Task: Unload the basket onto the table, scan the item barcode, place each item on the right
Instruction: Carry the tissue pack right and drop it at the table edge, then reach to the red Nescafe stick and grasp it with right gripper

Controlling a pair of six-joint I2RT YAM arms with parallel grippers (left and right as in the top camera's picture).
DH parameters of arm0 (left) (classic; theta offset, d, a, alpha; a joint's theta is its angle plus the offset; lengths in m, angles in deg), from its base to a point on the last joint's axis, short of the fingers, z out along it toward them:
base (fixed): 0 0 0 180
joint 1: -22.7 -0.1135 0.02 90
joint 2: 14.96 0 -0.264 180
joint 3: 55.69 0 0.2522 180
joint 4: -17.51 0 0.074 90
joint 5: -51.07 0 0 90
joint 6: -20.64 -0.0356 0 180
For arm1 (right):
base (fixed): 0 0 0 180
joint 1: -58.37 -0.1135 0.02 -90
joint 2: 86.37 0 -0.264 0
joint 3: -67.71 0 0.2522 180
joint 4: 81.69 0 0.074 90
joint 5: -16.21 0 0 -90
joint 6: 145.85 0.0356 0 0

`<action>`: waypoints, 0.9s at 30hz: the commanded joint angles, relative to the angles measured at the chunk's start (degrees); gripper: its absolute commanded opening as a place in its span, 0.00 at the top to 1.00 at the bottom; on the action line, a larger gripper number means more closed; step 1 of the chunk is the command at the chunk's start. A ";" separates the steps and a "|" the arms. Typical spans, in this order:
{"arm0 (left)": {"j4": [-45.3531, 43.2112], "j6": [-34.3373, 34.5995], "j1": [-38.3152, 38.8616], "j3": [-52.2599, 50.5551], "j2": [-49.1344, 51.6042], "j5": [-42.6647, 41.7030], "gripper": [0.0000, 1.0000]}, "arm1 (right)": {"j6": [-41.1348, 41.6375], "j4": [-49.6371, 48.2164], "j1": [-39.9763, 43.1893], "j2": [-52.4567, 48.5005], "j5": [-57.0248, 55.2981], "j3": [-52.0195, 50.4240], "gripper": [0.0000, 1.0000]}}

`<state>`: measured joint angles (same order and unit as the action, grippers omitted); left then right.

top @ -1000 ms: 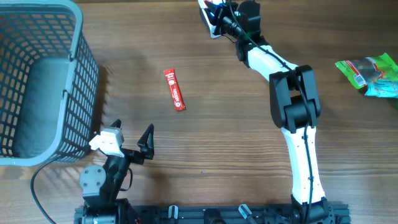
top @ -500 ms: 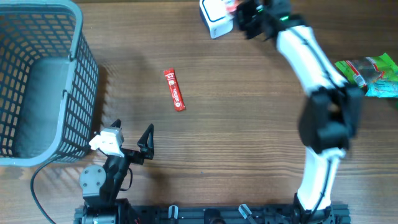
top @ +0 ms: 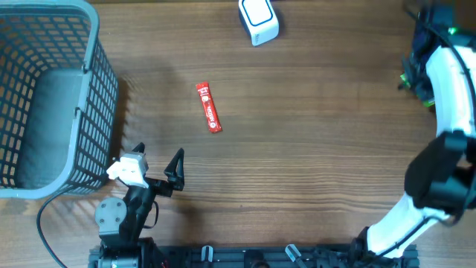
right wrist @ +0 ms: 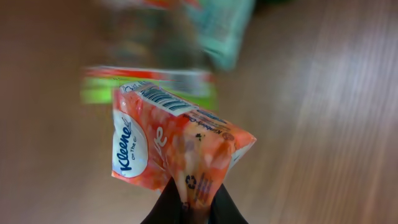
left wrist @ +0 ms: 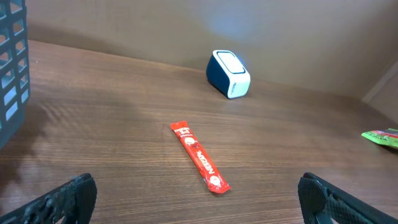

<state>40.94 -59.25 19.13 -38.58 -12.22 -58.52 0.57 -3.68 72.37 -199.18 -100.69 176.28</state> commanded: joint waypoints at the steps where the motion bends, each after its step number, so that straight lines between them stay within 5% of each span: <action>1: 0.04 -0.87 0.26 -0.20 -0.20 -0.07 0.00 | -0.87 -1.88 3.63 -2.93 -3.98 -6.36 0.96; 4: 0.04 -0.90 0.26 -0.20 -0.20 -0.07 0.00 | -0.52 -0.90 7.76 -2.82 -3.69 -7.48 0.96; 5: 0.04 -0.87 0.26 -0.20 -0.20 -0.07 0.00 | -0.52 -0.04 8.72 -2.49 -3.37 -6.86 0.89; 6: 0.04 -0.90 0.26 -0.20 -0.20 -0.07 0.00 | -0.87 1.03 9.64 -1.97 -2.80 -5.92 0.46; 7: 0.04 -0.90 0.26 -0.20 -0.15 -0.07 0.00 | -1.03 2.62 10.49 -1.20 -1.55 -4.37 0.19; 10: 0.04 -0.90 0.26 -0.20 -0.09 -0.07 0.00 | -8.02 4.83 9.86 2.05 7.17 0.17 0.01; 15: 0.04 -0.87 0.26 -0.20 -0.09 -0.07 0.00 | -19.28 -0.55 -3.89 5.88 29.24 0.66 0.00; 21: 0.04 -0.90 0.26 -0.20 -0.09 -0.07 0.00 | -40.37 -16.70 -30.91 1.75 34.03 -0.22 0.00; 27: 0.04 -0.87 0.26 -0.20 -0.09 -0.07 0.00 | -39.87 -30.88 -45.75 -6.40 31.21 -0.22 0.00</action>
<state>40.92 -59.23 19.13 -38.58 -12.17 -58.52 -37.11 -30.67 28.92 -200.99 -69.24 176.34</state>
